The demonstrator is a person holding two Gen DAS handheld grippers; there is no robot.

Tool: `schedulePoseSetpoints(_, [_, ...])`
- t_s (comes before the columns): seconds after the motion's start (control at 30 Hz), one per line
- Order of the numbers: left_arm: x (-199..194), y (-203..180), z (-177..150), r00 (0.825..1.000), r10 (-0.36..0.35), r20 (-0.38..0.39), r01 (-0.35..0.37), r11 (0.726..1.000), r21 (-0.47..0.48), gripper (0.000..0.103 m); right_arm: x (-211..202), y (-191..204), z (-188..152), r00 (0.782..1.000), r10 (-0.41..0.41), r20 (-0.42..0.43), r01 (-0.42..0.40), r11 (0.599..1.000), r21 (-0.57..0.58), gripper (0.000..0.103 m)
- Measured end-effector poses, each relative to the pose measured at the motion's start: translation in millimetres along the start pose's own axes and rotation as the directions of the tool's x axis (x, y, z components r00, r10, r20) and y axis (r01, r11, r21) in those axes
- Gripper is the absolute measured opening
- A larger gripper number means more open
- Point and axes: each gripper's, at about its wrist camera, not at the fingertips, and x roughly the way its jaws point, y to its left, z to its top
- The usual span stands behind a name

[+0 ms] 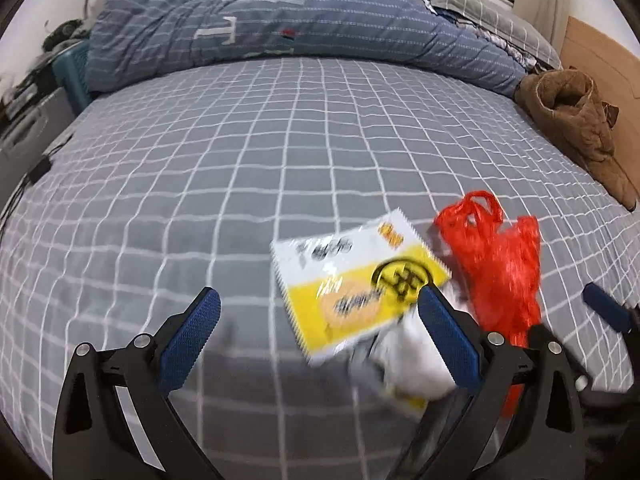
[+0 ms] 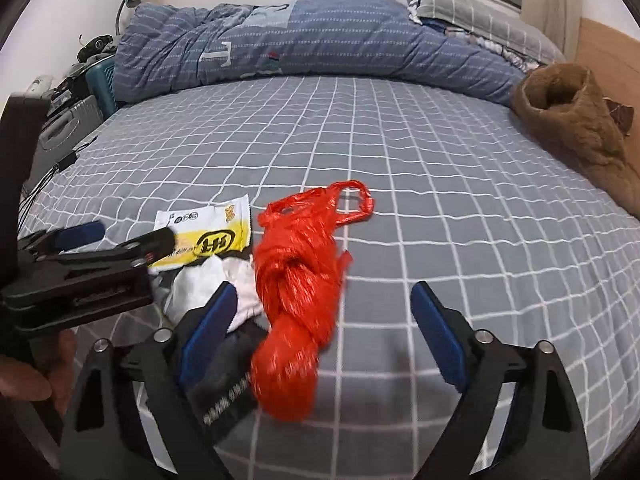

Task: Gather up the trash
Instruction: 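Grasp the red plastic bag with the right tool while the left tool grasps the yellow snack wrapper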

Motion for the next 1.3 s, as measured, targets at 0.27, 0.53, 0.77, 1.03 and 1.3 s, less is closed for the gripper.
schedulePoseSetpoints(0.27, [41,-16,18,0.999,-0.03,-0.045,0.029,1.0,-0.009,0.097,32,2,-6,0.995,0.053,-0.084,-0.054,0.999,-0.002,0.051])
schedulePoseSetpoints(0.53, [69,-20,12,0.995,-0.028,-0.098,0.025,0.999,-0.025,0.093,33,-3,-12,0.995,0.063,-0.082,-0.063,0.998,0.001,0.035])
schedulePoseSetpoints(0.77, [72,-19,8,0.997,0.034,-0.075,-0.033,0.999,0.018,0.06,31,-3,-14,0.995,0.07,-0.07,-0.07,0.998,0.005,0.034])
schedulePoseSetpoints(1.03, [67,-30,9,0.998,0.048,-0.039,-0.045,0.996,0.078,0.032,30,-3,-14,0.996,0.069,-0.061,-0.069,0.998,0.008,0.034])
schedulePoseSetpoints(1.3, [59,-21,15,1.0,0.028,-0.013,-0.027,0.999,0.031,0.025,26,-8,-14,0.997,0.059,-0.047,-0.058,0.998,0.025,0.033])
